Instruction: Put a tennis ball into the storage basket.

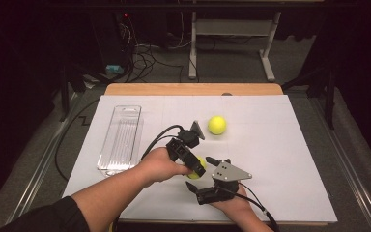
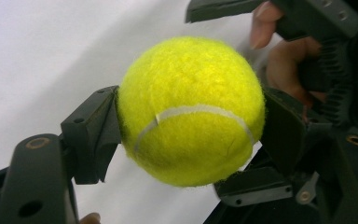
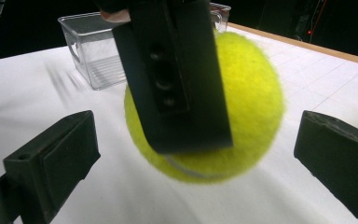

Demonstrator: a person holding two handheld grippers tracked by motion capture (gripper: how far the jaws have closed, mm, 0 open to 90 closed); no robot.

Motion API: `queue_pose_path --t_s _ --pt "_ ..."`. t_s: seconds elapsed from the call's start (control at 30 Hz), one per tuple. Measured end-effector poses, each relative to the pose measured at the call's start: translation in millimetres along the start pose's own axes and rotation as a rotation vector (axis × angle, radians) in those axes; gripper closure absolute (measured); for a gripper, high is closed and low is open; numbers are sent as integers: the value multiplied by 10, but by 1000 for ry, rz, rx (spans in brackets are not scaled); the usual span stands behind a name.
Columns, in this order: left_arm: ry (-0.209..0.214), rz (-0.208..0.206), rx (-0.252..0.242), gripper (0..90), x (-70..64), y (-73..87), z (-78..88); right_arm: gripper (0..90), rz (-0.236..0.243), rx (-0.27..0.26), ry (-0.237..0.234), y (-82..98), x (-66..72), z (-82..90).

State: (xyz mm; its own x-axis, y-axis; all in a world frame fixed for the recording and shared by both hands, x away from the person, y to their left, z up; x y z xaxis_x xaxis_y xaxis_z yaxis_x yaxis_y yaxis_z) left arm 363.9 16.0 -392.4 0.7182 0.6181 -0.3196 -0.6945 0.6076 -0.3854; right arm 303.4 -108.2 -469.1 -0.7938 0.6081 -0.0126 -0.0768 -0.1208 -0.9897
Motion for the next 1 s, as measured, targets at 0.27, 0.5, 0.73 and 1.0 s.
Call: queue_pose_path --t_s 0.27,0.5,0.73,1.0 --pt "-51 -10 26 265 90 31 69 0 8 -4 19 -20 -52 85" --pt "-81 -1 26 265 157 63 116 0 15 4 65 -7 -200 254" --pt "-104 0 47 265 245 90 217 0 8 -2 114 1 -343 415" --pt "-132 22 69 265 395 142 386 0 5 3 189 48 -550 669"
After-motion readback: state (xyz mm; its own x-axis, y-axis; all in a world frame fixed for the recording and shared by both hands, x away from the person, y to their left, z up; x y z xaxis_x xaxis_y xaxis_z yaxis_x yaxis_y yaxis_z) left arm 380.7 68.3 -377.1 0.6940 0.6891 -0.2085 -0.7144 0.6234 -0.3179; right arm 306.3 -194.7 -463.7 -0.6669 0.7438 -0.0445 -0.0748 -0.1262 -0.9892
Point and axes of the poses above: each handheld gripper's, and its own axes: z roughly backward along the jaws, y roughly out of its underside, x roughly to its left, the point moved 3 cm from there along -z, roughly forward along the jaws, and after that the axes turned 12 degrees about -x, right-handed, at the moved point
